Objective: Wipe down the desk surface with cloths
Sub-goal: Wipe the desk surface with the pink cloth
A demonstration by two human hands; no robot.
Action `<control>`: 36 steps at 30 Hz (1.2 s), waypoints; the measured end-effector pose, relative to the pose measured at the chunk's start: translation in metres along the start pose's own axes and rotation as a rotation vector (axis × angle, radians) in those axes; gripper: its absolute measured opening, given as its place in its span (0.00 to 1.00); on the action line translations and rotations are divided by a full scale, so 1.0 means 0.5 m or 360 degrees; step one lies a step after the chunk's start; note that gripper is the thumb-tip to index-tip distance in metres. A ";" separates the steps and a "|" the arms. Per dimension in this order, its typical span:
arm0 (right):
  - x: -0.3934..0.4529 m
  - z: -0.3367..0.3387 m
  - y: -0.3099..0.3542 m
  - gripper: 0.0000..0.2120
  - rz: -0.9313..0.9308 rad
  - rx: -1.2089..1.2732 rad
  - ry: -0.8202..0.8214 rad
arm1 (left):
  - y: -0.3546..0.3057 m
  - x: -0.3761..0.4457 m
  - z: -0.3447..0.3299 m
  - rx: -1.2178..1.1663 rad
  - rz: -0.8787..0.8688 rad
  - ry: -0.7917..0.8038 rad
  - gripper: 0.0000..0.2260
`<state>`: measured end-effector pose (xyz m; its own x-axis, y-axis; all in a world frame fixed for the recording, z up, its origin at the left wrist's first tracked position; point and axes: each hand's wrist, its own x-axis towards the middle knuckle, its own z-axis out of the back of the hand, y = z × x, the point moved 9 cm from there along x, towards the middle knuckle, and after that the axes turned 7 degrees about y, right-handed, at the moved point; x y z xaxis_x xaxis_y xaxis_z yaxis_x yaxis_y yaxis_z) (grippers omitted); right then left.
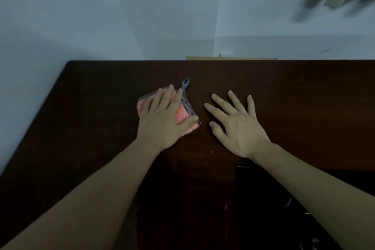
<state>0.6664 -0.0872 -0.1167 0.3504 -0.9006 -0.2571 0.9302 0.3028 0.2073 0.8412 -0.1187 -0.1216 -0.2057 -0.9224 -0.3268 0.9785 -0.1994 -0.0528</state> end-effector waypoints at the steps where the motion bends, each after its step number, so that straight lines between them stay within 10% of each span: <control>1: 0.000 0.000 0.000 0.30 0.0005 0.0012 -0.0008 | 0.000 0.013 0.005 -0.0009 0.0035 -0.0028 0.43; 36: -0.082 0.013 -0.106 0.35 -0.0099 0.0129 -0.0113 | -0.193 -0.134 -0.044 -0.0018 -0.0314 0.0025 0.41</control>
<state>0.6023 -0.0683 -0.1112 0.2811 -0.9376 -0.2046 0.9370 0.2221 0.2696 0.7608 -0.0301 -0.1155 -0.3932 -0.8606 -0.3236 0.9194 -0.3720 -0.1279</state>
